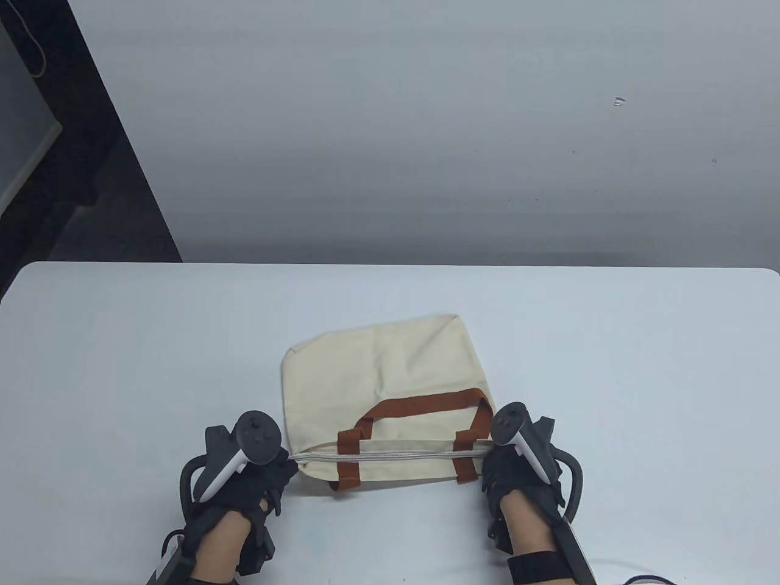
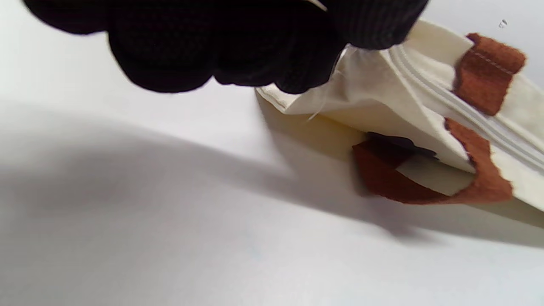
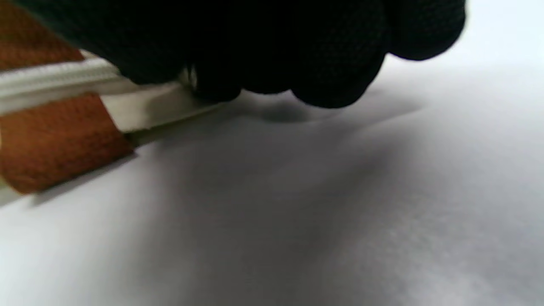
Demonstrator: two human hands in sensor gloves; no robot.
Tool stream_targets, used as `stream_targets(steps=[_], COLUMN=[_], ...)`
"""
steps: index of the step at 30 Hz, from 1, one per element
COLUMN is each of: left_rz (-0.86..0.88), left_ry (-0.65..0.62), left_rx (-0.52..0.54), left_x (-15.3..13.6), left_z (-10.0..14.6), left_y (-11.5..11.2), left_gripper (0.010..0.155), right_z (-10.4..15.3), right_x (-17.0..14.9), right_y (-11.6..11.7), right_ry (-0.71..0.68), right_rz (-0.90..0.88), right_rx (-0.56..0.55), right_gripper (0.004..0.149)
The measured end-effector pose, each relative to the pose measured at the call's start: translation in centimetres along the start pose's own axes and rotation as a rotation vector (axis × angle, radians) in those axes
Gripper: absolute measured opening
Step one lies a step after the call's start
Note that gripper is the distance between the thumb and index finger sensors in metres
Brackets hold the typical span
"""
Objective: Zip the canvas bag
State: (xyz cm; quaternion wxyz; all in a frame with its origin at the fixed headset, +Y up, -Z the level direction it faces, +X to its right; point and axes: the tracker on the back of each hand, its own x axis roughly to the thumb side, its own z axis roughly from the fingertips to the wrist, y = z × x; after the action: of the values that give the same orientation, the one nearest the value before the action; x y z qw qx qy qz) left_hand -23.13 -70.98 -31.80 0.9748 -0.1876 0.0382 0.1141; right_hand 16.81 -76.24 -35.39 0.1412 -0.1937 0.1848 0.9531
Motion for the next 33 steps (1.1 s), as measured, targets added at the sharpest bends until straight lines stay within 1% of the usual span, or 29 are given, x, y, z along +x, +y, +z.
stream_targets(steps=[3,5,7,9,11,12,15,17,19,20,21,22,23,25,27,28,30,31,33], left_rz=[-0.05,-0.078,-0.108,-0.147,-0.19,-0.222,-0.259,-0.279,-0.282,-0.284,-0.276,-0.264,-0.224,-0.127,-0.004,0.039,0.144,0.177,0.223], left_ry=[0.011,0.01,0.018,0.04,0.06,0.086,0.112,0.122,0.123,0.125,0.138,0.14,0.135,0.135,0.112,0.101,0.045,0.021,-0.044], left_rx=[-0.1,-0.164,-0.203,-0.242,-0.258,-0.285,-0.335,-0.342,-0.304,-0.31,-0.313,-0.299,-0.268,-0.191,-0.031,0.034,0.192,0.234,0.312], left_x=[0.6,1.0,1.3,1.6,1.7,1.6,1.5,1.5,1.6,1.6,1.4,1.3,0.9,0.1,-0.9,-1.1,-1.4,-1.4,-1.0], left_z=[0.5,0.6,0.6,0.2,-0.4,-0.8,-1.5,-1.8,-1.8,-1.7,-1.6,-1.4,-1.0,-0.4,0.4,0.6,1.5,1.8,2.6], left_y=[-0.2,-0.7,-1.3,-2.2,-3.0,-3.7,-5.0,-5.3,-5.2,-5.0,-4.7,-4.4,-3.5,-1.8,0.1,0.7,1.9,2.3,2.9], left_gripper=[0.042,0.042,0.042,0.042,0.042,0.042,0.042,0.041,0.042,0.044,0.05,0.057,0.061,0.065,0.065,0.064,0.062,0.06,0.06], right_z=[0.5,0.8,1.1,1.4,1.6,1.6,1.6,1.6,1.6,1.6,1.6,1.7,1.7,1.8,2.0,2.1,2.8,3.2,4.4], right_x=[-0.7,-0.9,-1.0,-1.0,-1.0,-1.0,-0.9,-0.9,-0.9,-1.0,-1.0,-1.1,-1.2,-1.3,-1.5,-1.5,-1.4,-1.3,-0.7], right_y=[-1.1,-1.7,-2.2,-2.6,-2.7,-2.7,-2.6,-2.6,-2.6,-2.6,-2.7,-2.7,-2.9,-3.2,-3.7,-3.9,-4.7,-5.1,-6.0], right_ry=[-0.022,-0.035,-0.049,-0.063,-0.073,-0.077,-0.087,-0.088,-0.095,-0.095,-0.099,-0.101,-0.104,-0.111,-0.119,-0.128,-0.166,-0.188,-0.275], right_rz=[-0.101,-0.136,-0.16,-0.183,-0.188,-0.185,-0.186,-0.186,-0.188,-0.192,-0.202,-0.208,-0.222,-0.243,-0.269,-0.284,-0.327,-0.342,-0.367], right_rx=[-0.038,-0.06,-0.08,-0.108,-0.113,-0.116,-0.108,-0.104,-0.088,-0.088,-0.086,-0.085,-0.088,-0.09,-0.101,-0.113,-0.161,-0.191,-0.264], right_gripper=[0.041,0.04,0.04,0.04,0.04,0.04,0.039,0.039,0.039,0.039,0.039,0.039,0.039,0.039,0.039,0.039,0.039,0.039,0.04])
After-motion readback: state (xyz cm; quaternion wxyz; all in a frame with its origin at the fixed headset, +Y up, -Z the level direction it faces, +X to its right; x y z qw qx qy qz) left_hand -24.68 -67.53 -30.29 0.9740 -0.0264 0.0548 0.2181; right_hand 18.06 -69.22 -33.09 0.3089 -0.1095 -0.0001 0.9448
